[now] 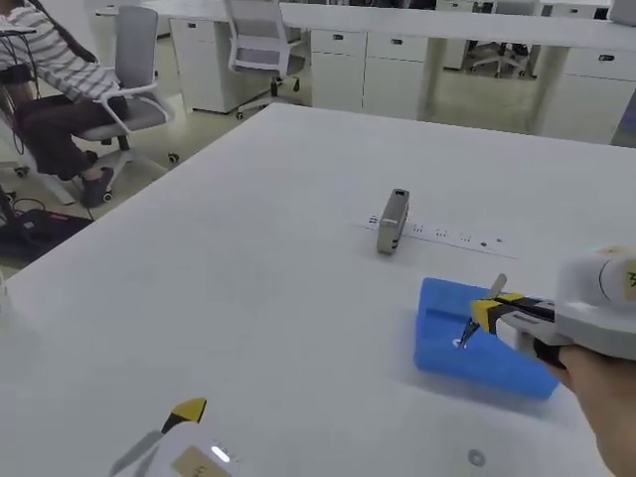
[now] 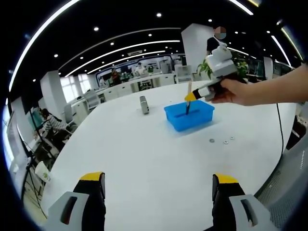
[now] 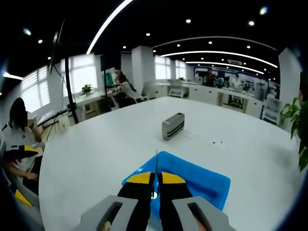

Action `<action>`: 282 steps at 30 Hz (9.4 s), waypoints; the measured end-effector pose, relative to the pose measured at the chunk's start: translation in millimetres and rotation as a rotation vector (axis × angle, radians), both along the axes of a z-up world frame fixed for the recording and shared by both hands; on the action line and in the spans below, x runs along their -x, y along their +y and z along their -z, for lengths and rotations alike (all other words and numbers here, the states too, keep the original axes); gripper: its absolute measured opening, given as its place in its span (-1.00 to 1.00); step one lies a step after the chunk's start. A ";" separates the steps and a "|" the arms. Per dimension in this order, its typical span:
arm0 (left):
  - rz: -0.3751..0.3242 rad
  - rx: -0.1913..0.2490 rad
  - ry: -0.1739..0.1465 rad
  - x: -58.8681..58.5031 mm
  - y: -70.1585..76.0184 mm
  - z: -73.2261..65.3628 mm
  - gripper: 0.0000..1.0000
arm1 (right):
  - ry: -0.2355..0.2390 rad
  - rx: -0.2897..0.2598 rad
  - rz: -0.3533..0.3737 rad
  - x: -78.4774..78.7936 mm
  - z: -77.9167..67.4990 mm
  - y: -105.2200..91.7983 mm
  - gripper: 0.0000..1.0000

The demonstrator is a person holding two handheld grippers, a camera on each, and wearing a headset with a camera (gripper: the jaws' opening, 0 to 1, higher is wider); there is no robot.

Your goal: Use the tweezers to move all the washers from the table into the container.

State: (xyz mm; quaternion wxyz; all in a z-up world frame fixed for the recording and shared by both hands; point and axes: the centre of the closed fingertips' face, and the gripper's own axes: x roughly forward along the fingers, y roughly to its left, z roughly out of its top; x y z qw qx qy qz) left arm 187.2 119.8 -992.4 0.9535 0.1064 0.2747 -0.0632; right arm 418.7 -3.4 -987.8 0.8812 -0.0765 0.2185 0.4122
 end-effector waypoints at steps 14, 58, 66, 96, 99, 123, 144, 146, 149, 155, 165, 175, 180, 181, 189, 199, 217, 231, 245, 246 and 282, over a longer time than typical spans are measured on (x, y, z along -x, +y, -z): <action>-0.003 -0.005 0.016 0.6 0.7 3.4 0.87 | -0.015 0.045 -0.020 -0.7 19.5 9.3 -0.98; -0.006 0.002 -0.011 -0.1 -0.4 -3.6 0.86 | -0.087 -0.059 0.045 14.1 -41.5 -14.1 -0.96; -0.006 0.000 -0.011 0.1 -0.2 -3.9 0.86 | -0.116 -0.101 0.043 35.4 -68.1 -20.1 -0.96; -0.004 -0.018 -0.020 0.8 0.3 -5.7 0.85 | 0.010 -0.054 -0.003 102.0 -11.6 -37.6 -0.95; -0.001 -0.018 -0.019 0.9 -0.5 -5.5 0.85 | 0.034 -0.058 0.004 105.6 -3.0 -40.2 -0.95; 0.022 -0.029 0.010 1.9 -4.5 0.1 0.84 | 0.074 -0.042 0.030 105.2 28.1 -39.1 -0.95; 0.018 -0.011 -0.024 0.5 -4.1 -6.2 0.85 | 0.034 0.051 -0.045 113.2 23.0 -41.3 -0.99; 0.012 -0.014 -0.021 0.9 -2.9 -5.7 0.84 | 0.041 0.045 -0.042 112.3 20.4 -43.0 -0.99; 0.007 -0.010 -0.033 0.5 -2.3 -8.1 0.84 | 0.041 0.034 -0.034 109.5 14.8 -46.1 -1.00; 0.013 -0.007 -0.045 0.8 -3.2 -11.0 0.83 | 0.028 0.010 -0.022 102.1 -0.1 -48.1 -1.00; 0.007 -0.003 -0.053 1.1 -3.1 -12.7 0.83 | -0.012 0.007 -0.010 87.4 -21.0 -45.8 -1.00; 0.005 -0.012 -0.041 0.8 -2.3 -10.7 0.83 | -0.062 0.000 0.005 58.5 -39.0 -43.6 -1.00; 0.005 -0.018 -0.033 0.5 -1.9 -9.0 0.82 | -0.082 -0.005 0.022 42.2 -44.5 -41.0 -1.00; 0.005 -0.018 -0.032 0.4 -1.9 -8.8 0.82 | -0.084 -0.007 0.024 39.0 -45.5 -40.1 -1.00; 0.008 -0.017 -0.015 1.0 -2.0 -5.4 0.83 | -0.074 0.002 0.036 20.2 -32.9 -36.8 -1.00; 0.009 -0.032 0.013 1.8 -1.0 0.4 0.81 | -0.038 0.011 0.048 6.0 -11.1 -34.8 -0.99; 0.011 -0.041 0.040 2.1 -0.4 6.6 0.81 | -0.002 0.018 0.062 -6.0 13.8 -30.5 -0.99; 0.016 -0.050 0.060 3.6 -1.1 10.5 0.81 | -0.006 0.017 0.069 -6.3 24.5 -29.9 -0.98; 0.029 -0.059 0.092 4.7 -2.4 16.5 0.80 | 0.000 -0.010 0.087 -0.4 24.9 -31.7 -0.96; 0.028 -0.061 0.096 4.9 -2.0 17.3 0.80 | 0.001 -0.010 0.088 -0.2 25.0 -31.9 -0.96; 0.007 -0.068 0.150 7.9 2.8 28.3 0.75 | 0.023 -0.081 0.075 6.6 22.2 -12.3 -0.96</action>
